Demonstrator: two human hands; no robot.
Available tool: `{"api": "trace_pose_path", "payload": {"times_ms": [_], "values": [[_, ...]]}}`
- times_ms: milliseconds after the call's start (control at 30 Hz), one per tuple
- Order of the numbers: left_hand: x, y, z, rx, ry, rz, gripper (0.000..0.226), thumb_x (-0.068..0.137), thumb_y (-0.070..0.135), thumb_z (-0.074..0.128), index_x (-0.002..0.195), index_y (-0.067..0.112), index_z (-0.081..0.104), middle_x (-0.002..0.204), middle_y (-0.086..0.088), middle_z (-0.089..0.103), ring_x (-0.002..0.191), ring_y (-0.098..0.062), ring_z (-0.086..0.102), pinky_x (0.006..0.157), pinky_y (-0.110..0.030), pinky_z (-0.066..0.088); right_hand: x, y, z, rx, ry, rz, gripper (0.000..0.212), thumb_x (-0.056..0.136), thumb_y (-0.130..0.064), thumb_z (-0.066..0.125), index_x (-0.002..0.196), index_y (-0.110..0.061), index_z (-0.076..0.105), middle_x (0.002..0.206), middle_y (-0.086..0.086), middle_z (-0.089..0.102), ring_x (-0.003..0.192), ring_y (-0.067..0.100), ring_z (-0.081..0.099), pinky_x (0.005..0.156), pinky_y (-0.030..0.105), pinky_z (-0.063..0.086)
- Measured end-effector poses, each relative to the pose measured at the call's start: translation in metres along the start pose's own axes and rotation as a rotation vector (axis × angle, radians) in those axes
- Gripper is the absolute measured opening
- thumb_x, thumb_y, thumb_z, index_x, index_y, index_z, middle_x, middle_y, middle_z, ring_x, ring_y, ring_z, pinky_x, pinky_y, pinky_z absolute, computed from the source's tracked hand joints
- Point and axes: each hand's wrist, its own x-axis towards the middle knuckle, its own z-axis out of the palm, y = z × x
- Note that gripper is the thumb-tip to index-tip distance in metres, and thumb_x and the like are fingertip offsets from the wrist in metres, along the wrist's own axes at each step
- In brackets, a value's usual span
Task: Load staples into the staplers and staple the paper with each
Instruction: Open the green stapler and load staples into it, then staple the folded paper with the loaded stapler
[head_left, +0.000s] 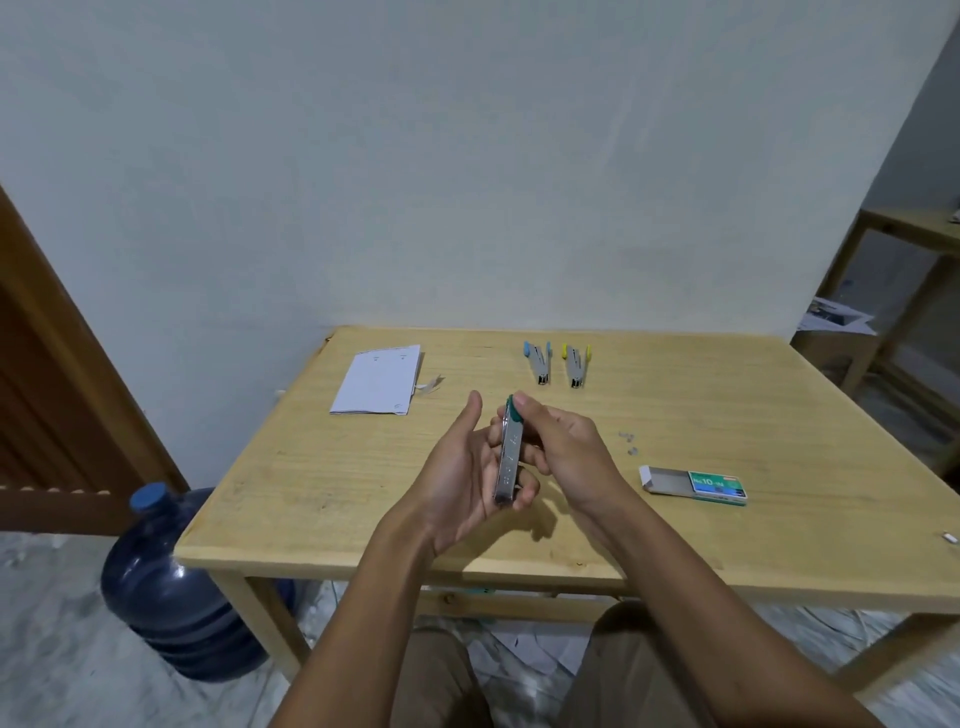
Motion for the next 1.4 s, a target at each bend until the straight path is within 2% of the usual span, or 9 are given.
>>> {"api": "trace_pose_path", "payload": {"times_ms": [67,167,300,500,733,967,1100,1267,1400], "values": [[-0.001,0.002,-0.006,0.083,0.059,-0.029,0.075,0.098,0.063,0.023,0.105,0.001,0.064,0.085,-0.020,0.064,0.062,-0.030,0.061,0.062,-0.035,0.049,0.001,0.003,0.004,0.032,0.020,0.010,0.042,0.096,-0.044,0.057,0.096,-0.005,0.074,0.053,-0.006,0.062,0.045,0.016,0.053,0.056,0.031,0.050],[0.004,0.011,-0.028,0.513,0.417,0.048,0.062,0.100,0.057,0.034,0.099,0.008,0.073,0.089,-0.009,0.072,0.077,-0.023,0.066,0.074,-0.037,0.053,0.012,0.003,0.004,0.056,0.180,0.018,0.038,0.091,-0.048,0.063,0.090,-0.011,0.074,0.077,0.001,0.077,0.074,0.022,0.074,0.079,0.032,0.056],[0.031,0.024,-0.100,0.987,1.008,0.266,0.028,0.092,0.046,0.058,0.103,0.021,0.065,0.110,-0.004,0.064,0.108,-0.025,0.060,0.088,-0.037,0.050,0.032,-0.006,-0.002,-0.039,0.206,0.072,0.046,0.089,-0.051,0.065,0.087,-0.006,0.071,0.074,0.006,0.072,0.053,0.016,0.065,0.052,0.028,0.056],[0.061,0.046,-0.143,1.249,1.420,0.001,0.063,0.085,0.060,0.055,0.128,0.015,0.047,0.132,-0.014,0.037,0.123,-0.032,0.034,0.099,-0.042,0.031,0.060,-0.007,-0.009,-0.188,0.182,0.178,0.050,0.092,-0.056,0.055,0.089,-0.007,0.066,0.081,0.003,0.063,0.043,0.012,0.046,0.043,0.022,0.034],[0.068,0.049,-0.149,1.406,1.319,-0.104,0.065,0.083,0.054,0.061,0.127,0.009,0.045,0.131,-0.014,0.042,0.122,-0.032,0.035,0.097,-0.044,0.029,0.068,0.011,-0.016,-0.150,0.190,0.245,0.051,0.092,-0.058,0.054,0.085,-0.009,0.062,0.063,0.001,0.050,0.043,0.013,0.039,0.042,0.023,0.033],[0.064,0.059,-0.150,1.227,1.292,-0.182,0.073,0.073,0.053,0.075,0.125,0.010,0.046,0.132,-0.014,0.044,0.125,-0.034,0.037,0.100,-0.041,0.030,0.062,0.011,-0.007,-0.093,0.121,0.255,0.040,0.096,-0.046,0.053,0.089,-0.007,0.060,0.068,0.001,0.050,0.039,0.011,0.040,0.039,0.022,0.034],[0.056,0.066,-0.152,1.052,1.239,-0.098,0.044,0.081,0.032,0.071,0.115,0.011,0.051,0.109,-0.006,0.054,0.118,-0.032,0.044,0.095,-0.040,0.032,0.062,0.013,-0.004,-0.094,0.101,0.267,0.042,0.095,-0.047,0.053,0.089,-0.006,0.061,0.065,0.003,0.049,0.040,0.011,0.040,0.039,0.022,0.034],[0.033,0.078,-0.136,0.612,0.913,0.227,0.026,0.095,0.024,0.060,0.116,0.009,0.065,0.110,-0.009,0.070,0.100,-0.031,0.067,0.086,-0.043,0.057,0.063,0.015,0.000,-0.169,0.072,0.176,0.052,0.083,-0.063,0.063,0.087,-0.012,0.059,0.065,-0.001,0.045,0.048,0.012,0.032,0.045,0.025,0.030],[0.009,0.079,-0.103,0.511,0.635,0.268,0.024,0.095,0.029,0.063,0.115,0.018,0.069,0.107,-0.004,0.076,0.094,-0.020,0.071,0.074,-0.031,0.056,0.069,0.005,0.006,-0.139,0.163,0.043,0.043,0.082,-0.057,0.070,0.094,-0.015,0.065,0.063,-0.010,0.045,0.054,0.012,0.038,0.053,0.027,0.035]]}}
